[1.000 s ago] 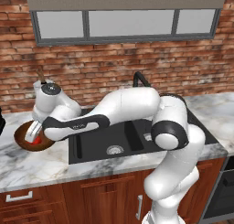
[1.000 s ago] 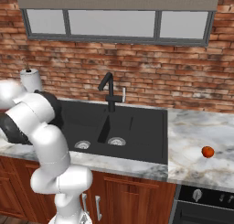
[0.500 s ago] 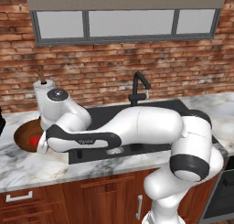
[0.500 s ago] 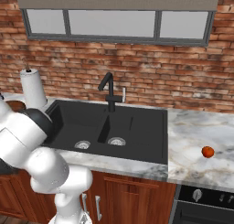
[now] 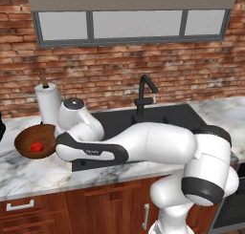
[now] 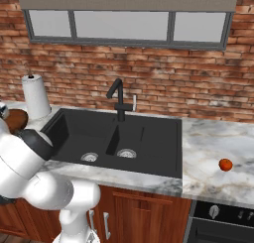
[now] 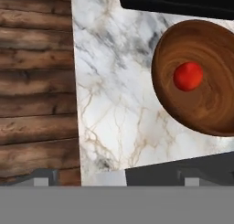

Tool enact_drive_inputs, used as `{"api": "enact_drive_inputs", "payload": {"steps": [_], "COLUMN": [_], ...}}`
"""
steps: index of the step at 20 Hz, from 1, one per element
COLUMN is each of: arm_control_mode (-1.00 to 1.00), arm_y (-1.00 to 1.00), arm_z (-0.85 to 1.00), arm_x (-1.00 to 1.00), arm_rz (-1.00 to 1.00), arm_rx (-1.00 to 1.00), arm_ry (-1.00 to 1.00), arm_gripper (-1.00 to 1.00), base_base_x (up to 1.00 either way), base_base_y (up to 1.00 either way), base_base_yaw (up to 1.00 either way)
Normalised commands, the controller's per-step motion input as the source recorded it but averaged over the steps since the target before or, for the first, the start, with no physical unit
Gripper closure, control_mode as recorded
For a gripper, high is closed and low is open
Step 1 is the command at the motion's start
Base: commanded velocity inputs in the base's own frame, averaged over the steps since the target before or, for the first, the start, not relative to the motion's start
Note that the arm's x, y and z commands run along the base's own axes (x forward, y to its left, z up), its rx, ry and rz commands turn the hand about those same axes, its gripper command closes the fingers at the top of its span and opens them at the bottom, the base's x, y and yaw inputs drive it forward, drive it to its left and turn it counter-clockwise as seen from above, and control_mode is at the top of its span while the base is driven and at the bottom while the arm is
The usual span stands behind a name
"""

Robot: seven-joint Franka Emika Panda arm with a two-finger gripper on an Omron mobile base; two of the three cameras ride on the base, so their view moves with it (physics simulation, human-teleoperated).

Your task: Pick the tomato from the sink and place it in the bowl. Then pick the bowl and place it in the microwave. Then close the microwave door and press the start button.

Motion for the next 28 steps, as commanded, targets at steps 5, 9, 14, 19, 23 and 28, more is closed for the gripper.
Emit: {"api": "enact_drive_inputs", "payload": {"steps": [5, 9, 14, 19, 23, 28], "arm_control_mode": [-1.0, -1.0, -1.0, -1.0, -1.0, -1.0], "arm_y": [0.05, 0.24, 0.2, 0.13, 0.11, 0.14], "arm_z": [-0.26, -0.07, 0.0, 0.0, -0.02, 0.0], "arm_x": [0.07, 0.33, 0.27, 0.05, 0.02, 0.07], "arm_rz": [0.25, 0.14, 0.08, 0.04, 0.02, 0.0], "arm_rx": [-0.07, -0.1, -0.11, -0.12, -0.11, -0.08], "arm_ry": [-0.02, -0.05, -0.06, -0.1, -0.07, -0.09], "arm_gripper": [-1.0, -1.0, -1.0, -1.0, -1.0, -1.0], "base_base_x": [0.0, 0.0, 0.0, 0.0, 0.0, 0.0], "base_base_y": [0.0, 0.0, 0.0, 0.0, 0.0, 0.0], "base_base_yaw": [0.0, 0.0, 0.0, 0.0, 0.0, 0.0]}}
